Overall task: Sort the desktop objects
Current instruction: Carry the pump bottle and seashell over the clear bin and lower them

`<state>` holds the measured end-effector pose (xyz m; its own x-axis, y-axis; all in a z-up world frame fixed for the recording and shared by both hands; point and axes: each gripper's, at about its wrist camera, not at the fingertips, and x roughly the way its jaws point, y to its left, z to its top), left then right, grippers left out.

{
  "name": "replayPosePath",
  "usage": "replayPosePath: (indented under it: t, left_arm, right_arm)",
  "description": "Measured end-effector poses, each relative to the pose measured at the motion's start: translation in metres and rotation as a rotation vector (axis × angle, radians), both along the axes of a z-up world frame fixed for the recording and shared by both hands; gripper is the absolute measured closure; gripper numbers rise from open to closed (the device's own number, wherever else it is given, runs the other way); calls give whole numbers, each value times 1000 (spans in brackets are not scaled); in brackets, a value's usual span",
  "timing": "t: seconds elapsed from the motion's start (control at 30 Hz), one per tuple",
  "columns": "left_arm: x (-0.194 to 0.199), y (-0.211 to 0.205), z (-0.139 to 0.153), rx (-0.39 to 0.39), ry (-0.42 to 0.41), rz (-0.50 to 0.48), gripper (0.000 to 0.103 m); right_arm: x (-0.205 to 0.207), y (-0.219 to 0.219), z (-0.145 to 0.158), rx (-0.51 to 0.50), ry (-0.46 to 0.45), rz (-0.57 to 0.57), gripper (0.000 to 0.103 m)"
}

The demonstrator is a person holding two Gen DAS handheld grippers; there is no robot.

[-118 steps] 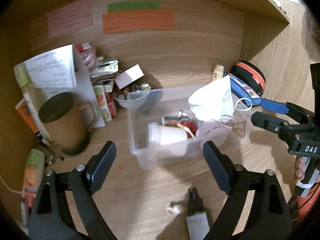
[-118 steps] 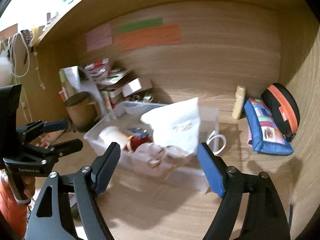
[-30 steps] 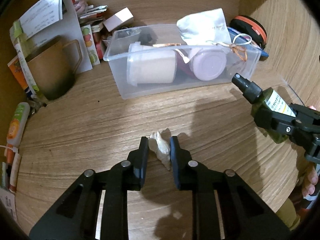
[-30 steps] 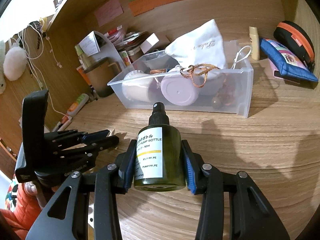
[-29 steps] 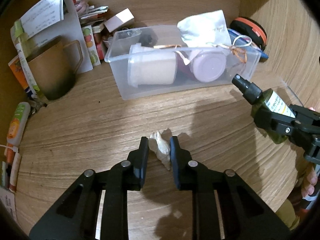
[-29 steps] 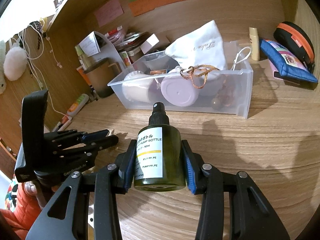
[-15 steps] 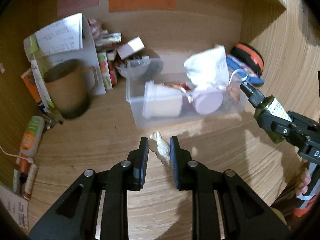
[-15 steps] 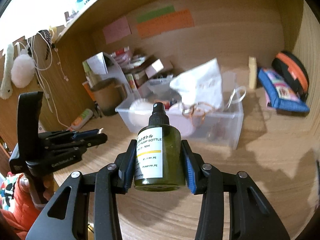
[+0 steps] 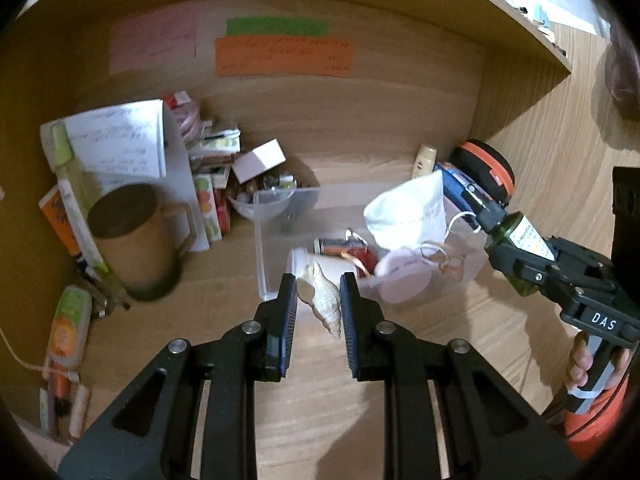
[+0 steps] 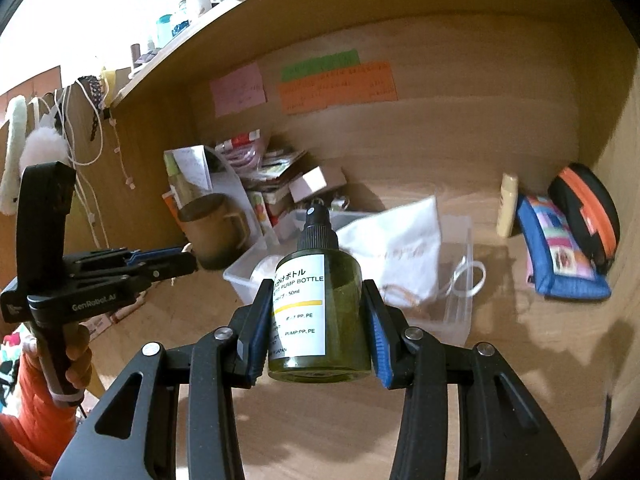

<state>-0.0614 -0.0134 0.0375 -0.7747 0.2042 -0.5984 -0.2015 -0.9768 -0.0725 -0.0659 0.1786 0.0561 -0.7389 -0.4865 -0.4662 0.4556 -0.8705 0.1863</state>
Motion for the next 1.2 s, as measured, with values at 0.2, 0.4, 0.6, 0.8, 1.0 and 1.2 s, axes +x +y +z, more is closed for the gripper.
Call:
replayPosePath:
  t: [0.2, 0.4, 0.6, 0.8, 1.0, 1.2]
  left_arm:
    - [-24, 4, 5, 8, 6, -34, 82]
    - [-54, 6, 1, 20, -24, -58, 82]
    - [-82, 2, -12, 50, -76, -81, 82]
    - [-106, 3, -27, 33, -125, -87, 82]
    - [-124, 6, -40, -16, -154, -93, 82]
    - [-140, 10, -49, -14, -180, -107, 82]
  right_arm:
    - [-23, -7, 16, 7, 21, 31, 65]
    - [-54, -21, 17, 47, 7, 34, 65]
    - [-86, -31, 4, 42, -70, 74, 65]
    - [-112, -51, -10, 85, -130, 158, 65]
    - [-130, -62, -25, 133, -157, 143, 64]
    - [-140, -57, -38, 180, -191, 91, 64]
